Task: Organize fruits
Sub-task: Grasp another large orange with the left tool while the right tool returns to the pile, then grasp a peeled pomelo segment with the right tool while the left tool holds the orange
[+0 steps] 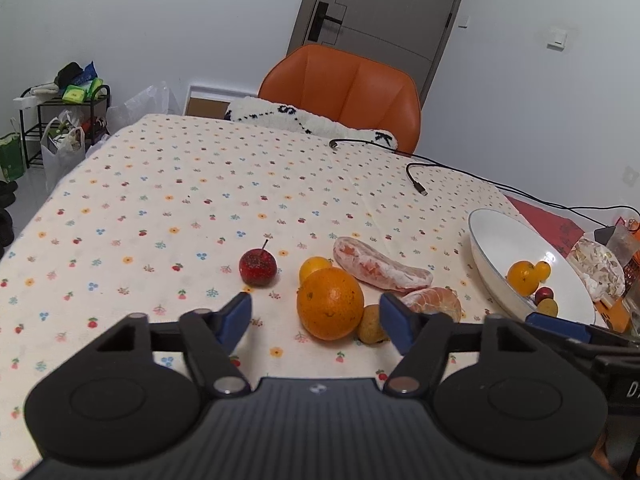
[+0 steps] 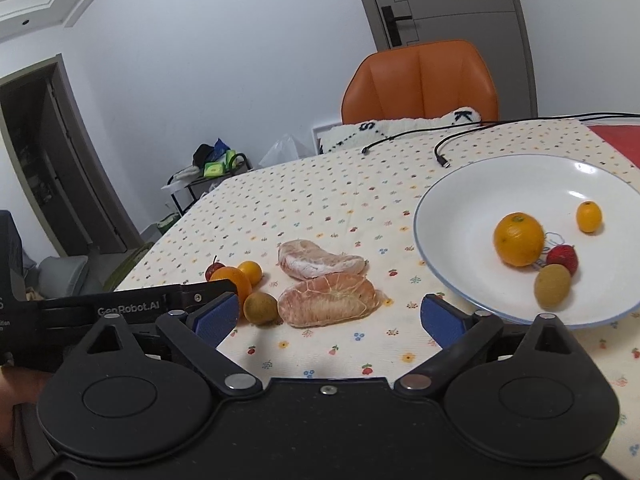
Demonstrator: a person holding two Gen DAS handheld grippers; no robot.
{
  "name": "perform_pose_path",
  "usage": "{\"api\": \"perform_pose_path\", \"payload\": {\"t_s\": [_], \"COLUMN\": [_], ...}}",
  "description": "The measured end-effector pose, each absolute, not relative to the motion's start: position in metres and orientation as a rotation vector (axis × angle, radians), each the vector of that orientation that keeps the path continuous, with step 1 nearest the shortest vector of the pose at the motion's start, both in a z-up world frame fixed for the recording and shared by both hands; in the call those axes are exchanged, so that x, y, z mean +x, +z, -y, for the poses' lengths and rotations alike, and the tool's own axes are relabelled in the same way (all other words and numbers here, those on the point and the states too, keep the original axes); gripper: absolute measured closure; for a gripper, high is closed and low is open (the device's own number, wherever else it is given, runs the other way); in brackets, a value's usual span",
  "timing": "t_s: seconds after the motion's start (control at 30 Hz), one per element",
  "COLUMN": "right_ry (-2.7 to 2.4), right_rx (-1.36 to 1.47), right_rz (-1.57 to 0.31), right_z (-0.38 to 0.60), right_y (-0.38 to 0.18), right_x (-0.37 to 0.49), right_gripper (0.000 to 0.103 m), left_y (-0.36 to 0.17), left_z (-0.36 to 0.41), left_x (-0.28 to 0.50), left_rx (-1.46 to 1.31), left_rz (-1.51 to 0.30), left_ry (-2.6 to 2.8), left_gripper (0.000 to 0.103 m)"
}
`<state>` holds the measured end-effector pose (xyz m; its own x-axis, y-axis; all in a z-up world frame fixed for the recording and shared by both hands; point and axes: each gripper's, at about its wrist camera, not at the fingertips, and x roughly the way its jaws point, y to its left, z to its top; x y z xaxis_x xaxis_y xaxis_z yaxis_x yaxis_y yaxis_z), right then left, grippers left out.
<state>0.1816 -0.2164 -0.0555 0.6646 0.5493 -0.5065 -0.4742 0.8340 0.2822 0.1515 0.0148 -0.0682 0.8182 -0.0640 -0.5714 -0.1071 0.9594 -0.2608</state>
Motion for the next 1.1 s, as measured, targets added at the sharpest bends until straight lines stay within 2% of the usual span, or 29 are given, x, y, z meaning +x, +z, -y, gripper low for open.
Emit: {"api": "perform_pose_path", "payload": {"t_s": [0.13,0.27,0.33,0.4,0.67,0.9,1.0,1.1], "right_ry": [0.590,0.590,0.586,0.585,0.585,0.558,0.543,0.551], "right_rx": [0.110,0.093,0.082,0.072,0.014,-0.049,-0.050,-0.043], "right_rz": [-0.622,-0.629,-0.634,-0.643,-0.662,-0.637,-0.635,-0.636], "right_z": [0.209,0.202,0.199,0.196,0.179,0.165,0.167,0.170], "right_y": [-0.058,-0.061,-0.063,-0.065,-0.072,-0.074,-0.074,-0.073], "right_x": [0.186,0.191,0.194,0.197,0.205,0.206,0.207,0.206], "right_gripper": [0.009,0.011,0.012,0.014,0.025,0.026,0.035,0.036], "left_y": [-0.073,-0.077,-0.078,-0.078,-0.078,-0.077,-0.077,-0.075], "left_z": [-0.017,-0.021,-0.022,-0.024,-0.034,-0.044,-0.048,-0.047], "left_x": [0.157,0.160,0.161,0.162,0.160,0.156,0.154,0.154], "left_rx": [-0.300,-0.323,-0.333,-0.347,-0.371,-0.377,-0.381,-0.379], "left_rz": [-0.624,-0.620,-0.610,-0.606,-0.602,-0.599,-0.599,-0.601], "left_ry": [0.020,-0.004,-0.019,-0.044,-0.046,-0.025,-0.019,-0.015], "left_gripper": [0.041,0.049,0.055,0.064,0.065,0.065,0.065,0.065]}}
